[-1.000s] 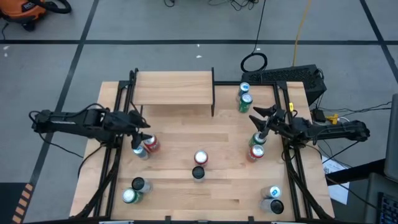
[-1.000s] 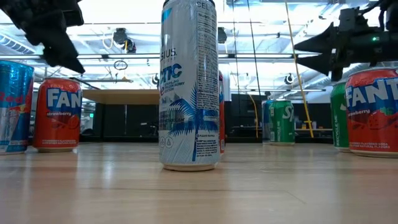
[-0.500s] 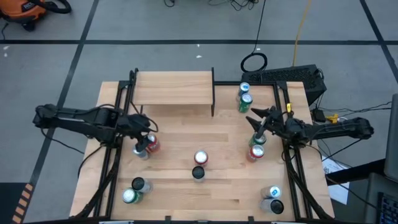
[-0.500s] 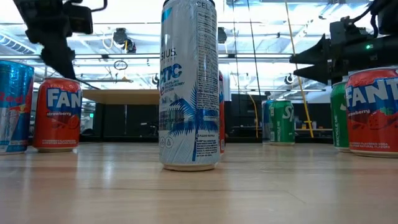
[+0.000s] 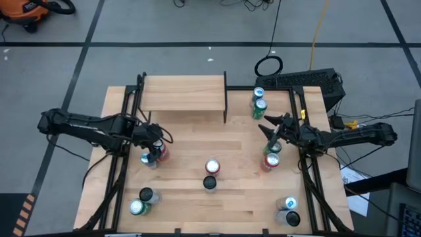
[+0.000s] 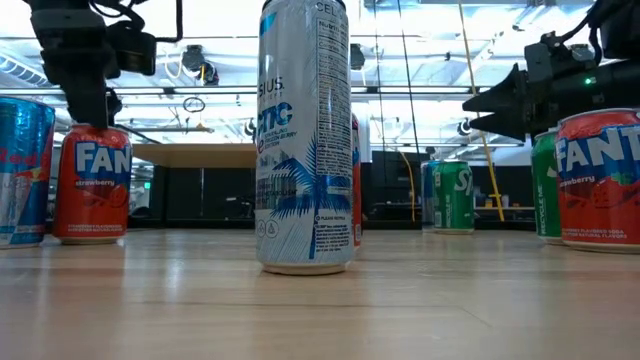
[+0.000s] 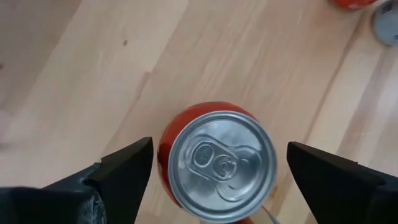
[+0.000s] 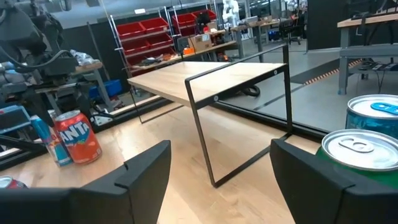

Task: Place canned beverage on shelf
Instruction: Put the left orange soda can on the shelf

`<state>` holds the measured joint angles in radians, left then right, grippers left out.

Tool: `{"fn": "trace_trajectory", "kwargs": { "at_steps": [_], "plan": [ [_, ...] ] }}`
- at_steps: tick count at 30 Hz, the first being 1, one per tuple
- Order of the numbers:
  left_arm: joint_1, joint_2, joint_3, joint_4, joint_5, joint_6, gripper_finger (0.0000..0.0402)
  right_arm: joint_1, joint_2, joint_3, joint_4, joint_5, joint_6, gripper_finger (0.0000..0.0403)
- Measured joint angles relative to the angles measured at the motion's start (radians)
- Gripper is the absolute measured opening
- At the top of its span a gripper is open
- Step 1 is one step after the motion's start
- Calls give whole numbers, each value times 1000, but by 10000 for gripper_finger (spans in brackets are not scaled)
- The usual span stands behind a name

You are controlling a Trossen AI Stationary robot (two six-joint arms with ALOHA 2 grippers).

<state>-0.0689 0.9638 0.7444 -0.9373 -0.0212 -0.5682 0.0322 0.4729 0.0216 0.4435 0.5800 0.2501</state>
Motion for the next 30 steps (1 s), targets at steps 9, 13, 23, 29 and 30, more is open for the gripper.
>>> {"fn": "trace_trajectory", "kwargs": {
  "at_steps": [9, 13, 23, 29, 30],
  "plan": [
    [0, 87, 0, -14, -4, -2, 371, 2, 27, 0, -7, -7, 58, 263],
    [0, 106, 0, -11, -36, -2, 363, 2, 33, 0, -5, -6, 79, 261],
    [0, 102, 1, -15, -39, 36, 273, 2, 44, 28, 2, -181, 91, 247],
    [0, 103, 71, -19, -38, 110, 274, 28, 120, 138, 2, -200, -24, 247],
    [0, 103, 92, -17, -39, 126, 277, 33, 142, 166, 1, -220, -45, 247]
  ]
}}
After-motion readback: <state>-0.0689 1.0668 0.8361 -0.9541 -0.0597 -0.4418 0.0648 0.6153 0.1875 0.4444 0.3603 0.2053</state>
